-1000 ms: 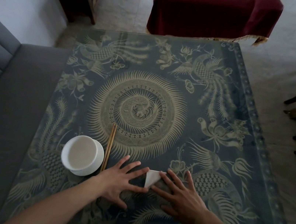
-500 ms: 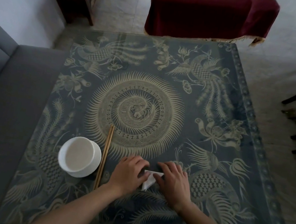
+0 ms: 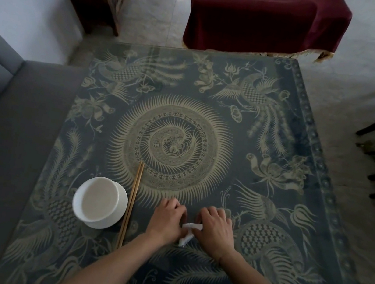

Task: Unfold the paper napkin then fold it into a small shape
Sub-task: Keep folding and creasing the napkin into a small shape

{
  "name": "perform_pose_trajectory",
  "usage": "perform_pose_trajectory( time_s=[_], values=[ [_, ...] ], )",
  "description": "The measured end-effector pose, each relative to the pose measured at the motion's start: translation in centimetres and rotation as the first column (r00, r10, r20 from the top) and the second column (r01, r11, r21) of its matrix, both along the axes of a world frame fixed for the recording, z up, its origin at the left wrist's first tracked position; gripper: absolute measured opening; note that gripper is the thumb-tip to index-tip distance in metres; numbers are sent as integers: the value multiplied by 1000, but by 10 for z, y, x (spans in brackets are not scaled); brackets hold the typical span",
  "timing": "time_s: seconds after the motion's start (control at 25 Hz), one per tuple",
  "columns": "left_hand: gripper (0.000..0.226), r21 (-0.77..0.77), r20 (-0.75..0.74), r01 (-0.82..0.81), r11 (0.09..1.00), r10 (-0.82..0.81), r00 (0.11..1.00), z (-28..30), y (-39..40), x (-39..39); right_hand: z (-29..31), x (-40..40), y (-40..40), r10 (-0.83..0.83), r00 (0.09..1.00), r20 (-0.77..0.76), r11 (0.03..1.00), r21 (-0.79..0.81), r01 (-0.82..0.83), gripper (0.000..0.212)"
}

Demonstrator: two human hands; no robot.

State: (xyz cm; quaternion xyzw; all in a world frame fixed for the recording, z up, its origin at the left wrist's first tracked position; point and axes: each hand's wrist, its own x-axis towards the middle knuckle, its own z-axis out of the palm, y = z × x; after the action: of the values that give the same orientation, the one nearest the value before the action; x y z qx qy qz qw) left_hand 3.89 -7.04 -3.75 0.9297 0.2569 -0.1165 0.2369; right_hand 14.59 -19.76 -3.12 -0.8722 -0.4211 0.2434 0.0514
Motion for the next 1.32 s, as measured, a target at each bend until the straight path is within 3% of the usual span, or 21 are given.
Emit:
perform_pose_trajectory(
  time_s=[0.28, 0.44, 0.68, 0.88, 1.04, 1.2, 1.32],
  values=[
    [19, -134, 43, -43, 990, 49, 998, 5, 2, 3, 1, 3, -3, 58, 995, -76, 998, 3, -58, 17],
    [18, -278, 26, -57, 959, 67, 997, 6, 11, 0, 8, 9, 1, -34, 963, -266, 998, 38, 46, 10],
    [2, -599, 17, -215, 771, 281, 960, 19, 27, -7, 15, 14, 9, -224, 803, -552, 953, 48, 299, 14],
    [23, -480, 42, -81, 874, 115, 993, 31, 39, -18, 23, 8, 26, -179, 787, -590, 961, 67, 268, 17],
    [26, -458, 45, -62, 887, 93, 995, 37, 55, -25, 27, 7, 42, -135, 799, -586, 976, 60, 209, 20],
    [18, -469, 47, -251, 847, 308, 950, 39, 63, -33, 24, -1, 55, -197, 770, -607, 956, 57, 289, 15],
    [40, -610, 65, -453, 649, 612, 788, 36, 56, -41, 22, -10, 62, -350, 632, -691, 849, 51, 526, 11]
  ],
)
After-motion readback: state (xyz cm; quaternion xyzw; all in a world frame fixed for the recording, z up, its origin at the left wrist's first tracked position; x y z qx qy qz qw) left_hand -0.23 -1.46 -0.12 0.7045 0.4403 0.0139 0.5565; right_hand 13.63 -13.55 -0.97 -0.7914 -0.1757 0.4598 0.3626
